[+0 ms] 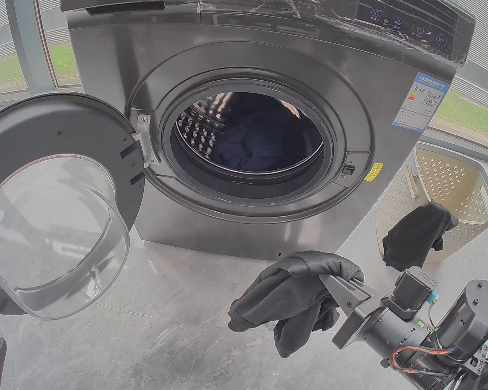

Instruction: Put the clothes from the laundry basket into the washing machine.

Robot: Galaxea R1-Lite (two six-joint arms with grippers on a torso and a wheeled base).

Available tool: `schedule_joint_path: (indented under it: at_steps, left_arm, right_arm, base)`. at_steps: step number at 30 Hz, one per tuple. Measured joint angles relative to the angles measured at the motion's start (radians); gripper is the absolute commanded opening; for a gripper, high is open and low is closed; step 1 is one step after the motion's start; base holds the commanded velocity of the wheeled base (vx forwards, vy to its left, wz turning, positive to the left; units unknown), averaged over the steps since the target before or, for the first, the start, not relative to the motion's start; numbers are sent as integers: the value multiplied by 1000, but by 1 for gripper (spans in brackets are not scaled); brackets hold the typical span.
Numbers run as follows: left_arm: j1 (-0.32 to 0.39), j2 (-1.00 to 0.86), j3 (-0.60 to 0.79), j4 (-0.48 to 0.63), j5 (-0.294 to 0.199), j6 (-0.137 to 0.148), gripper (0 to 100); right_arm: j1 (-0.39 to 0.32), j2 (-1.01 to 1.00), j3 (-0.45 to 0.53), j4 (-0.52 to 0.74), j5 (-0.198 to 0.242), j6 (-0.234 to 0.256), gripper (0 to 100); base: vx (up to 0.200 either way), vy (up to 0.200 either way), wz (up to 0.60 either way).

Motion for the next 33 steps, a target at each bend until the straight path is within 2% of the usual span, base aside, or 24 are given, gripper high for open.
schedule_joint_path:
  at_steps: [4, 8, 13, 20, 24, 28, 33]
  left_arm:
    - [0, 0, 0, -1, 0, 4, 100]
    - [0, 0, 0, -2, 2, 28, 100]
    - [1, 0, 0, -1, -1, 42, 100]
    - [-1, 0, 0, -2, -21, 43, 100]
    - [0, 0, 0, -27, -37, 55, 100]
    - [6, 3, -45, -62, -102, 50, 100]
    - [19, 81, -141, -84, -273, 47, 100]
  right_arm:
    - [7, 2, -1, 0, 0, 0, 0]
    - [25, 17, -17, -7, 0, -3, 0]
    - [44, 79, -87, -68, -9, -10, 0]
    - [84, 170, -210, -107, -18, -13, 0]
    - [90, 191, -233, -109, -13, -17, 0]
    - [95, 203, -236, -108, -9, -21, 0]
    - [103, 222, -265, -112, -1, -30, 0]
  base:
    - [0, 0, 0]
    - [0, 0, 0]
    - [0, 0, 0]
    - [0, 0, 0]
    - [0, 0, 0]
    - [0, 0, 0]
    - [0, 0, 0]
